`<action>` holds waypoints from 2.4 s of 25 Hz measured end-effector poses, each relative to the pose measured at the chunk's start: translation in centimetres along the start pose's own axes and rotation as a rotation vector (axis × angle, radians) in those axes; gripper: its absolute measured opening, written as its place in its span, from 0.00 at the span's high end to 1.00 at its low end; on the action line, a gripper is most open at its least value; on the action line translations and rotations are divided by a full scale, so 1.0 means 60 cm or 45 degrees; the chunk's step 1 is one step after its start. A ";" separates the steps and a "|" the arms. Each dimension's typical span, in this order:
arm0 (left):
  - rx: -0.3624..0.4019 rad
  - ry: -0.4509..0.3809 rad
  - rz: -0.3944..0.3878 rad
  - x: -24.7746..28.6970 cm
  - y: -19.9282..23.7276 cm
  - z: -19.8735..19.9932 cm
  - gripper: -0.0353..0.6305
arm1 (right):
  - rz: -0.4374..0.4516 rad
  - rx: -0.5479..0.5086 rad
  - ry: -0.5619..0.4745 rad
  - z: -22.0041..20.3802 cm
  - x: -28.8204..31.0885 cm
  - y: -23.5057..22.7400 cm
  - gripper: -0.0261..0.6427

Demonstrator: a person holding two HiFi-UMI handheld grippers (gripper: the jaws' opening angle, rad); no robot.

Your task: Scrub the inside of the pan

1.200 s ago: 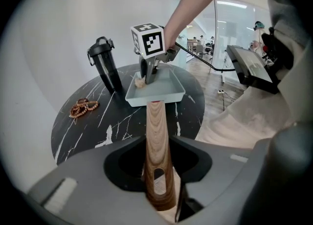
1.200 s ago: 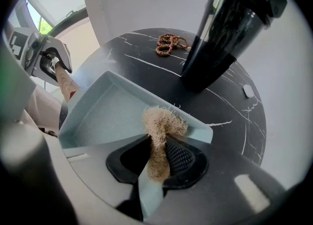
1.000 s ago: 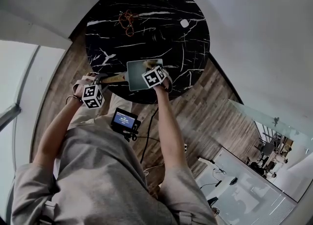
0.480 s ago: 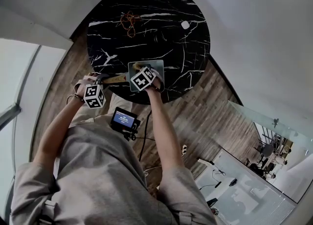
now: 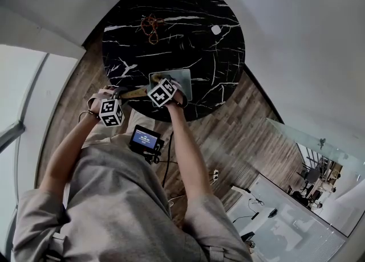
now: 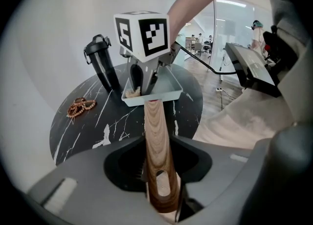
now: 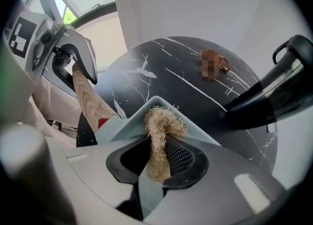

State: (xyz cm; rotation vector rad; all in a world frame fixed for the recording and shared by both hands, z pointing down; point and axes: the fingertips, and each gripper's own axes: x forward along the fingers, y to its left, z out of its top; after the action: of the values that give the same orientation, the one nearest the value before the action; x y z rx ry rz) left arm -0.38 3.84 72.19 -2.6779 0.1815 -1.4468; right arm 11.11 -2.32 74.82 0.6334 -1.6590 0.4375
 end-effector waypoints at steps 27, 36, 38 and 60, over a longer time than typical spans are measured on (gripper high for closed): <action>-0.026 0.034 0.021 0.002 -0.008 -0.005 0.76 | -0.208 0.028 -0.219 -0.065 -0.083 -0.038 0.81; -0.015 0.044 0.023 -0.002 -0.010 -0.010 0.75 | -0.270 0.056 -0.151 -0.131 -0.070 -0.103 0.58; -0.014 0.045 0.021 -0.004 -0.011 -0.010 0.75 | -0.259 0.084 -0.206 -0.126 -0.080 -0.100 0.57; -0.027 0.040 0.034 -0.006 -0.009 -0.012 0.76 | -0.159 0.157 0.040 -0.114 -0.025 -0.099 0.87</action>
State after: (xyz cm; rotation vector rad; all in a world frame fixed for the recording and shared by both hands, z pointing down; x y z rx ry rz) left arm -1.11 4.42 72.36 -2.6603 0.2352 -1.4884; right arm 20.28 -2.54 74.21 0.8128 -1.5615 0.4596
